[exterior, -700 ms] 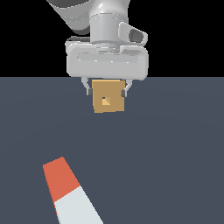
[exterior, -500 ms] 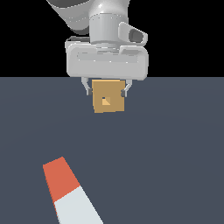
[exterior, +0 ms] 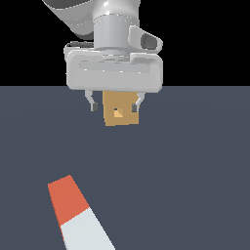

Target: Insert the peg into the horizontal hole in a box.

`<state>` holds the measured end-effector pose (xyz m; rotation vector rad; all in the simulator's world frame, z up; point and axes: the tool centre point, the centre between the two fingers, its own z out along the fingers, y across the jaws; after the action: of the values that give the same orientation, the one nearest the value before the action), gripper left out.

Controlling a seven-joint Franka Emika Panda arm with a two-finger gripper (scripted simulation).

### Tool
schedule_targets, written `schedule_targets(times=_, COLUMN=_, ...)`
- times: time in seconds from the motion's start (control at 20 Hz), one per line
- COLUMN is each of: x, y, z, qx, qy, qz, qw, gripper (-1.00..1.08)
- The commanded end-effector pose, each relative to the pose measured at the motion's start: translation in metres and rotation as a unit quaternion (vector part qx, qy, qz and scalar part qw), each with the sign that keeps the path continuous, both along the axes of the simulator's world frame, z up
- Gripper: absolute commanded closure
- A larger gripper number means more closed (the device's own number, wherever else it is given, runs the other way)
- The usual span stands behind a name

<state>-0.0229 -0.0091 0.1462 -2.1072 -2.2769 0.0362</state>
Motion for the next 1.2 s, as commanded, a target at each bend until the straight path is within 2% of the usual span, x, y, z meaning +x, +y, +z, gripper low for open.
schedule_targets(times=0.0, x=-0.004, y=-0.009, z=-0.003, qx=0.000, qy=-0.001, qz=0.013, qw=0.9999, gripper=-0.92)
schedule_targets(times=0.55, x=-0.021, y=-0.067, z=-0.025, qx=0.000, qy=-0.007, qz=0.099, qw=0.9950, gripper=-0.92)
schedule_targets(times=1.15, x=-0.025, y=-0.137, z=-0.050, qx=0.001, qy=-0.014, qz=0.198, qw=0.9801, gripper=-0.92)
